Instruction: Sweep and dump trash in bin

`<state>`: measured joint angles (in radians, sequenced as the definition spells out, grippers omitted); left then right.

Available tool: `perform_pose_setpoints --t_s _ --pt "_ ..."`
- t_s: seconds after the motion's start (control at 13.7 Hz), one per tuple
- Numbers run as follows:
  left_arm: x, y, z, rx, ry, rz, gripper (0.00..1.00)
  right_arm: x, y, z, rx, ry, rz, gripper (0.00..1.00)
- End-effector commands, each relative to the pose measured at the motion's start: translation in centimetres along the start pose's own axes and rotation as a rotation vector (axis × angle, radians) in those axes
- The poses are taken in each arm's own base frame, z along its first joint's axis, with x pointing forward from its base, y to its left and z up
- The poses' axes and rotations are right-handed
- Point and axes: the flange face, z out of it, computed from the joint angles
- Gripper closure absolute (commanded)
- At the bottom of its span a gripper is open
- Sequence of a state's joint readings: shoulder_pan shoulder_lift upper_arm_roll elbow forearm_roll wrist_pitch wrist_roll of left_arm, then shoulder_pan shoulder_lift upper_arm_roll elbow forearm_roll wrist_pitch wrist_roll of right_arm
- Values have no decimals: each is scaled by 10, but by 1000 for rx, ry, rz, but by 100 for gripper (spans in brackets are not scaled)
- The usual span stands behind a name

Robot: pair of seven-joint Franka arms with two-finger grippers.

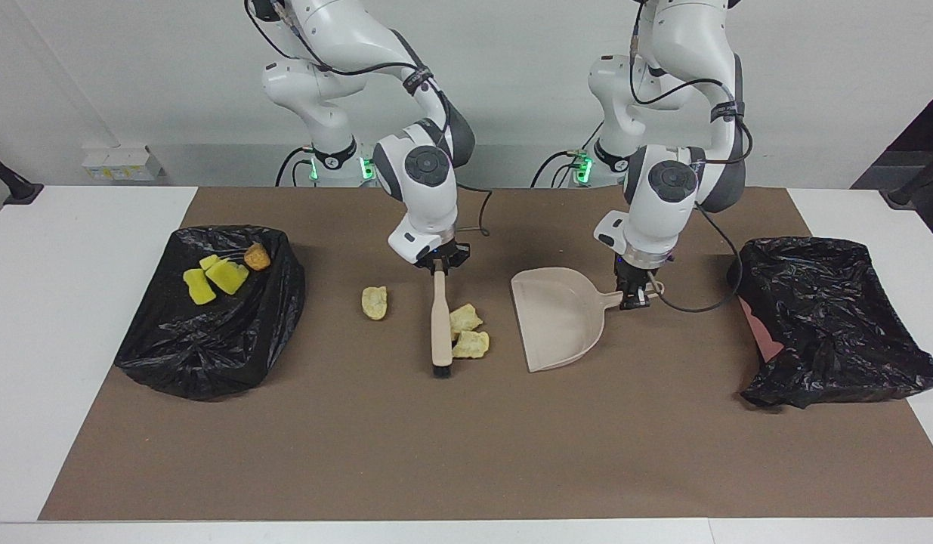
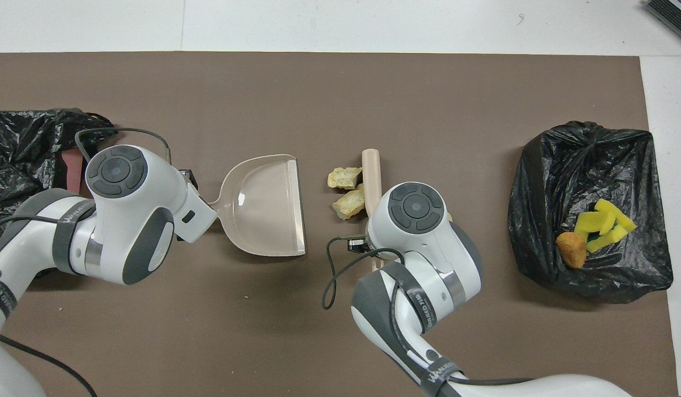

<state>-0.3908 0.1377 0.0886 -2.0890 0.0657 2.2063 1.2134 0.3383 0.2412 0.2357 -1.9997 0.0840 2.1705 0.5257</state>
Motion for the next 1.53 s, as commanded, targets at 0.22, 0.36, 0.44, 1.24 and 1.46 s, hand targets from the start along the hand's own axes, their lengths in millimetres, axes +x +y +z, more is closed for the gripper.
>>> perform_pose_setpoints --t_s 0.22,0.36,0.44,1.24,1.46 --pt "-4 13 0 11 -19 5 100 -8 -53 12 283 -53 12 100" --pt "-6 12 0 11 -19 2 100 -6 -61 6 472 -45 55 100" --pt "-6 12 0 10 -20 2 100 0 -63 1 537 -6 65 100" --pt "-7 11 0 11 -19 1 100 -22 -41 -57 226 27 95 100" --pt "-7 11 0 11 -19 -1 100 -29 -3 -67 28 -28 60 100"
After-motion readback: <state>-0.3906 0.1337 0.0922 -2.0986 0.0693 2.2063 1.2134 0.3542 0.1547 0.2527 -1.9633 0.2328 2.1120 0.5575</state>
